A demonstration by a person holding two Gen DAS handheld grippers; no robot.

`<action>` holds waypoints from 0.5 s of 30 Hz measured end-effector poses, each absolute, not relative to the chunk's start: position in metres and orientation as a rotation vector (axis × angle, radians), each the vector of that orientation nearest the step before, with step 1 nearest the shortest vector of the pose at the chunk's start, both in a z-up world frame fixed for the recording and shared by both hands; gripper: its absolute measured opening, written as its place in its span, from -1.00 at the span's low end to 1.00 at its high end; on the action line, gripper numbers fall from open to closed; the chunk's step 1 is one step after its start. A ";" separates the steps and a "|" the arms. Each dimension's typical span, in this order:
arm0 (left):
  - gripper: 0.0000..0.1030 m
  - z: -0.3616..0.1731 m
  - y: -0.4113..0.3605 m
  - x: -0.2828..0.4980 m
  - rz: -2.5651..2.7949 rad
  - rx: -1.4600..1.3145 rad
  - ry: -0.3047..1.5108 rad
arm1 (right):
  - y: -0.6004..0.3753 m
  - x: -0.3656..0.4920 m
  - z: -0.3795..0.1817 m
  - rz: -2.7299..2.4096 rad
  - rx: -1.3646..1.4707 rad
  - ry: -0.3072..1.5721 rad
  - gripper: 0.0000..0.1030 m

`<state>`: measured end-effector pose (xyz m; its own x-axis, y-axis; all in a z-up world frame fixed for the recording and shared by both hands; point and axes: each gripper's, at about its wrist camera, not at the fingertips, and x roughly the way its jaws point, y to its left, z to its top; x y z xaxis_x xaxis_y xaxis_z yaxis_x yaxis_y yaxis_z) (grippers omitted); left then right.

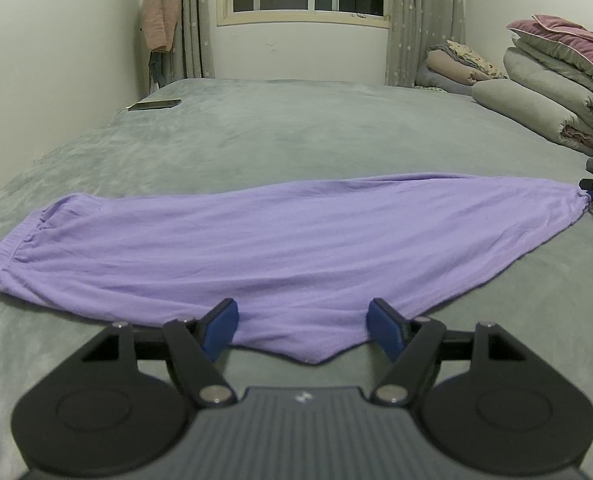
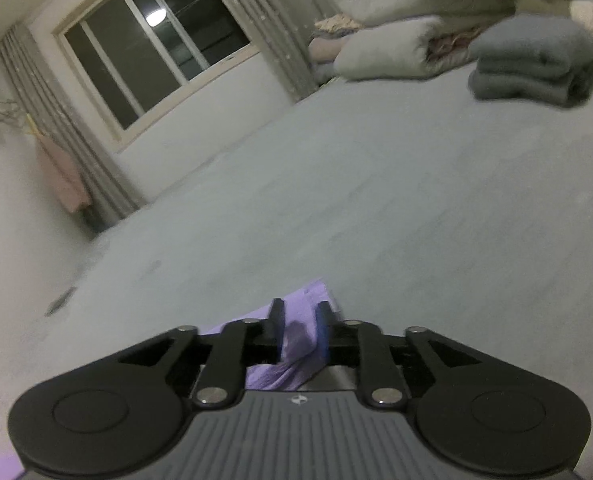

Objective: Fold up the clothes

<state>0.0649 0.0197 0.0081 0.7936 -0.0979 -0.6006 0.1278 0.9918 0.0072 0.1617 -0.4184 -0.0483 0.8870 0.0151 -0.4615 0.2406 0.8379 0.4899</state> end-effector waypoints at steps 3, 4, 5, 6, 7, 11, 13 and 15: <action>0.38 0.008 0.019 0.064 -0.121 0.051 0.642 | -0.420 0.162 -0.048 -0.081 0.570 0.467 -0.63; 0.38 0.008 0.019 0.064 -0.121 0.051 0.641 | -0.415 0.165 -0.049 -0.083 0.536 0.480 -0.63; 0.38 0.007 0.019 0.064 -0.121 0.051 0.641 | -0.410 0.167 -0.049 -0.098 0.492 0.500 -0.67; 0.38 0.008 0.019 0.064 -0.121 0.051 0.641 | -0.404 0.170 -0.049 -0.112 0.448 0.521 -0.79; 0.38 0.008 0.019 0.065 -0.121 0.050 0.642 | -0.399 0.172 -0.048 -0.136 0.404 0.537 -0.94; 0.38 0.007 0.019 0.065 -0.122 0.051 0.642 | -0.395 0.168 -0.031 -0.187 0.337 0.541 -0.94; 0.39 0.007 0.019 0.065 -0.122 0.050 0.642 | -0.394 0.166 -0.023 -0.205 0.311 0.539 -0.95; 0.39 0.007 0.019 0.065 -0.122 0.050 0.642 | -0.394 0.170 -0.028 -0.223 0.279 0.591 -0.95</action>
<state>0.0648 0.0193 0.0073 0.7942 -0.0986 -0.5996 0.1293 0.9916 0.0082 0.1698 -0.3935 -0.0275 0.8085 -0.1263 -0.5748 0.2845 0.9389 0.1939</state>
